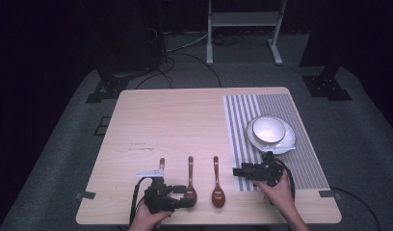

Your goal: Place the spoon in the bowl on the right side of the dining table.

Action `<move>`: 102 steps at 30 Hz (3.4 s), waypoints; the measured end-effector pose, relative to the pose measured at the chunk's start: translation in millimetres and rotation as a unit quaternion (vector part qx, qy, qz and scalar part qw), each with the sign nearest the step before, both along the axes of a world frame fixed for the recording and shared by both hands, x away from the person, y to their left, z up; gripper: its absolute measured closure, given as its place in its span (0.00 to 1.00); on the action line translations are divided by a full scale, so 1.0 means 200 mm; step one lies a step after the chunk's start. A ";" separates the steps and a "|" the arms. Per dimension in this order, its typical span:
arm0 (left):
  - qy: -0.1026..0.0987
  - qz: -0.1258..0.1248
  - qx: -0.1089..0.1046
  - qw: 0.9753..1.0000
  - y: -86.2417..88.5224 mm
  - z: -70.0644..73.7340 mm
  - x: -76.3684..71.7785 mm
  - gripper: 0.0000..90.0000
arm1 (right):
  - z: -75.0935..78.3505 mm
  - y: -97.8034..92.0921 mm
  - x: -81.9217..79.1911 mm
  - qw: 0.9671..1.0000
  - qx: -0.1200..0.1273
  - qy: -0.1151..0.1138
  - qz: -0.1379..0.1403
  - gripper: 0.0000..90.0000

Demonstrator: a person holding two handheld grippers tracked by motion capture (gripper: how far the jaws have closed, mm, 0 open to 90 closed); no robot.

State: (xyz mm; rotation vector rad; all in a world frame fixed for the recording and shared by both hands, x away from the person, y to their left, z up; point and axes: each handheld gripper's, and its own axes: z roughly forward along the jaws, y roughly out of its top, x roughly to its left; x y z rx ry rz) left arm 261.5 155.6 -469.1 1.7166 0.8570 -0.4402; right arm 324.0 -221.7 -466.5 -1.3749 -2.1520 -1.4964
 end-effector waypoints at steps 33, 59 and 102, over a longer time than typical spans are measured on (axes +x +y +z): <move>0.028 -0.043 0.055 0.997 -0.10 -0.08 -0.01 0.06 | 0.08 0.26 0.08 0.998 -0.017 -0.011 0.055 0.33; 0.026 -0.055 0.059 0.996 -0.07 -0.08 -0.01 0.06 | 0.05 0.52 0.20 0.995 -0.044 0.017 0.090 0.35; 0.027 -0.077 0.061 0.995 -0.05 -0.08 0.00 0.06 | -0.05 0.85 0.39 0.991 -0.088 0.043 0.086 0.58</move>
